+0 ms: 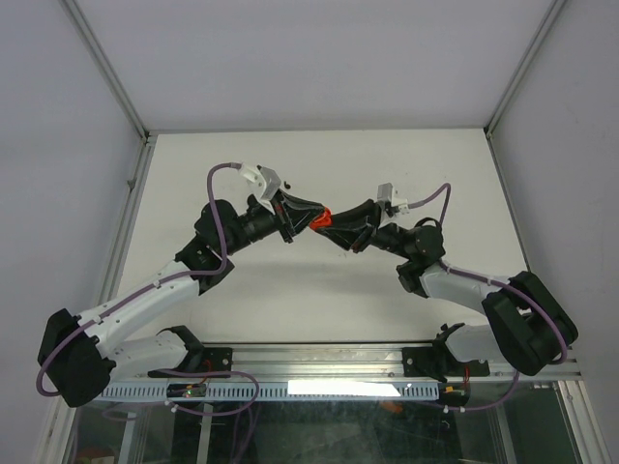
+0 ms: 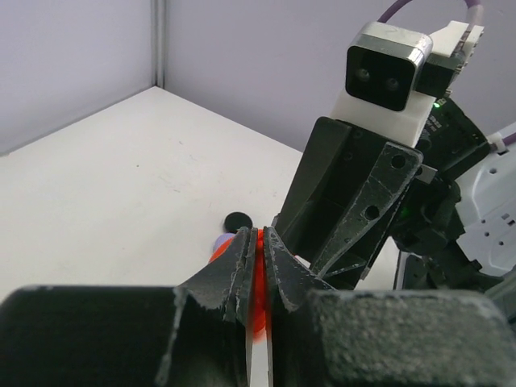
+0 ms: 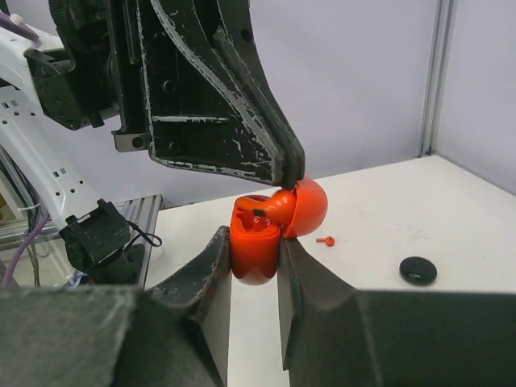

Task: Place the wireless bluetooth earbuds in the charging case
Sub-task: Place the earbud in the charging case.

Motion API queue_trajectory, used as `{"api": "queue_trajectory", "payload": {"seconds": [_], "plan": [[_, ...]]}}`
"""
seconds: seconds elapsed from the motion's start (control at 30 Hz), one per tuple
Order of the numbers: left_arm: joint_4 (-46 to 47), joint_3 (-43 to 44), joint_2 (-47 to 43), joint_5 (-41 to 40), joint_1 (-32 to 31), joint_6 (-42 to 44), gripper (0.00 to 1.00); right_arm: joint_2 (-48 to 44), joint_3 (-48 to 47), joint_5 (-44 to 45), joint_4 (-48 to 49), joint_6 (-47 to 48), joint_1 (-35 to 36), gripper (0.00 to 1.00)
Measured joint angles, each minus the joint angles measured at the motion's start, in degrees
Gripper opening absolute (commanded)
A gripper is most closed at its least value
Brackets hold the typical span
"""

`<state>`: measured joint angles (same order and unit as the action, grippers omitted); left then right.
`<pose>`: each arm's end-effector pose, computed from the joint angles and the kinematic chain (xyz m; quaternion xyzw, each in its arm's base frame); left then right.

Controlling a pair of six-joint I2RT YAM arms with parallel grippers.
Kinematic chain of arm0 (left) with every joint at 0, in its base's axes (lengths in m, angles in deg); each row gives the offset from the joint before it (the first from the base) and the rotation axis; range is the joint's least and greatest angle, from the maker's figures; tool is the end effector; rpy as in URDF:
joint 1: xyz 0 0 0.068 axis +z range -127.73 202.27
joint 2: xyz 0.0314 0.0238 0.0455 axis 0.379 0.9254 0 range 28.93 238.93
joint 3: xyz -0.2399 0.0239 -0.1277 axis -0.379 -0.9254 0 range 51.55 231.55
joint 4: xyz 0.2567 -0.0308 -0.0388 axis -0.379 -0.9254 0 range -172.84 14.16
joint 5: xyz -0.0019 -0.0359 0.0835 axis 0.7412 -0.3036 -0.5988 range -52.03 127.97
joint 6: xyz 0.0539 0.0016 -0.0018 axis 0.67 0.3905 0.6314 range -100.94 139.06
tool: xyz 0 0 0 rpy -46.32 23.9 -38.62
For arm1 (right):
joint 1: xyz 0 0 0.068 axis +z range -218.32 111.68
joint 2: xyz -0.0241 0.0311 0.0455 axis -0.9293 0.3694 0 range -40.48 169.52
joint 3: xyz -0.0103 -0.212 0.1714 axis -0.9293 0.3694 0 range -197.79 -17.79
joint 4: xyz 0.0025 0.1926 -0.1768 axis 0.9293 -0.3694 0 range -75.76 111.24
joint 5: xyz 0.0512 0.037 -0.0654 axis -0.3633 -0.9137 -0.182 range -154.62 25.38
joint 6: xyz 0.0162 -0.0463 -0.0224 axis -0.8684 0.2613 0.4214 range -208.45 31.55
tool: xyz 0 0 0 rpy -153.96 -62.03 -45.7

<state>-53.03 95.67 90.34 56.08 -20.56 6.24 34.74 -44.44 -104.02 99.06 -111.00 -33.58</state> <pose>0.1778 -0.1800 0.3402 0.2845 0.6110 -0.4348 0.5972 0.1911 0.1602 0.2744 -0.3397 0.4425 0.5390 0.6311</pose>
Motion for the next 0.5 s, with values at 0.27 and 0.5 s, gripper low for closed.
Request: {"api": "queue_trajectory", "payload": {"seconds": [0.27,0.5], "plan": [[-0.20,0.00,1.62,-2.01,0.00,0.00,0.14,0.15,-0.02,1.53,-3.28,-1.20,0.00,0.00],[-5.18,1.73,1.62,-3.34,0.00,0.02,0.31,0.17,0.00,2.58,-5.70,0.22,0.00,0.00]]}}
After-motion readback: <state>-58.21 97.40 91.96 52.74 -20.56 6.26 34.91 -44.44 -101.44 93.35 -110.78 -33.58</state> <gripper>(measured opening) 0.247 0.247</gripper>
